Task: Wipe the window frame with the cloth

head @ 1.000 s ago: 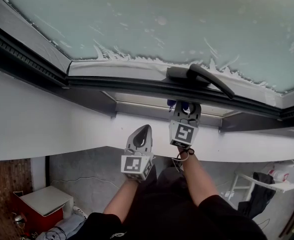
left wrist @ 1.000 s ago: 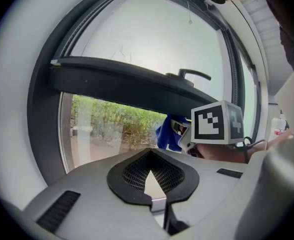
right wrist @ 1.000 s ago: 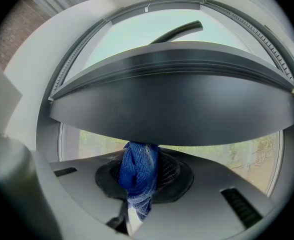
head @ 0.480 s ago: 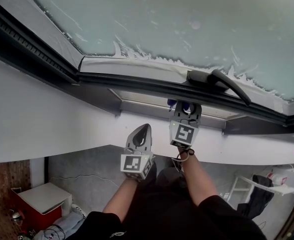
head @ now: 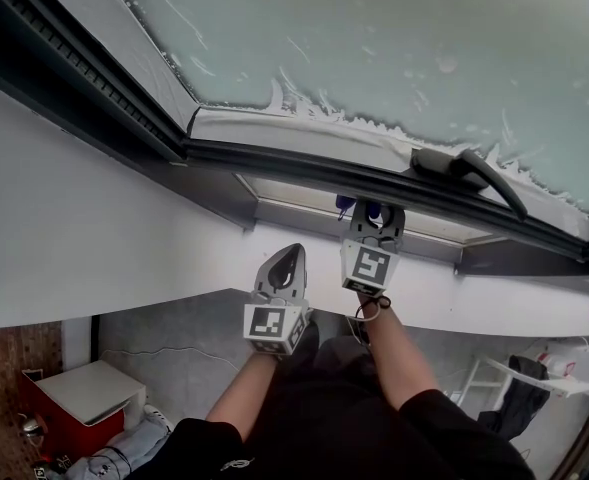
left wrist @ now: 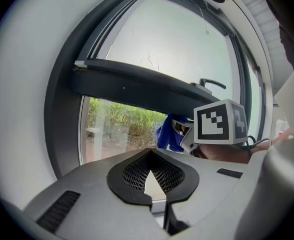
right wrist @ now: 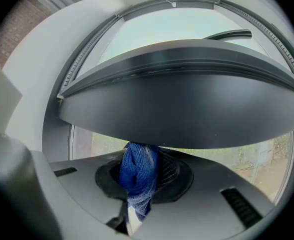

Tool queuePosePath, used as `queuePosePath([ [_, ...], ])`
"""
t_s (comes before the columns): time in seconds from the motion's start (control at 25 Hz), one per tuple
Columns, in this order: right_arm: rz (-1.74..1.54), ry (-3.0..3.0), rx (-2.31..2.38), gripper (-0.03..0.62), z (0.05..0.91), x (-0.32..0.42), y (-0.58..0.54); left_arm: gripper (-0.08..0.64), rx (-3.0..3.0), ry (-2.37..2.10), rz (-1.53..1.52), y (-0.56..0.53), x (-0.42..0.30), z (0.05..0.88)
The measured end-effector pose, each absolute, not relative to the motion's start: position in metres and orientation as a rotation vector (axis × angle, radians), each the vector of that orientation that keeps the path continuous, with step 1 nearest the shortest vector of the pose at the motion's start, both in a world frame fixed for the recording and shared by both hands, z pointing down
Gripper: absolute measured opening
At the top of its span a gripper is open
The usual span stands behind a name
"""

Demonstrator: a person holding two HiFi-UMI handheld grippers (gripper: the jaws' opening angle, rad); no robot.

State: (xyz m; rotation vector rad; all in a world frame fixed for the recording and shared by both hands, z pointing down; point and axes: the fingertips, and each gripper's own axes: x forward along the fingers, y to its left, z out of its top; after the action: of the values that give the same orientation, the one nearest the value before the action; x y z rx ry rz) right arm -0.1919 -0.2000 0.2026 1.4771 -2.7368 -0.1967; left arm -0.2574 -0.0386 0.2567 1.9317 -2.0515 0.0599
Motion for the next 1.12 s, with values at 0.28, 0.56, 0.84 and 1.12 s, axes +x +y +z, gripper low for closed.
queuePosePath([
  [0.28,-0.228,-2.74,1.456,0.037,0.202,-0.215,-0.194,0.005,1.935,-2.048,0.063,-0.035,-0.279,0.26],
  [0.56,-0.246,-2.748,1.438,0.037,0.202,-0.237,-0.188,0.005,1.945,-2.044,0.067,-0.036,-0.299,0.259],
  [0.84,-0.288,-2.761,1.387,0.037,0.202,-0.261,-0.181,0.005,1.931,-2.057,0.064,-0.035,-0.318,0.26],
  [1.12,-0.324,-2.774,1.339,0.037,0.202,-0.283,-0.176,0.006,1.91,-2.068,0.049,-0.031,-0.332,0.263],
])
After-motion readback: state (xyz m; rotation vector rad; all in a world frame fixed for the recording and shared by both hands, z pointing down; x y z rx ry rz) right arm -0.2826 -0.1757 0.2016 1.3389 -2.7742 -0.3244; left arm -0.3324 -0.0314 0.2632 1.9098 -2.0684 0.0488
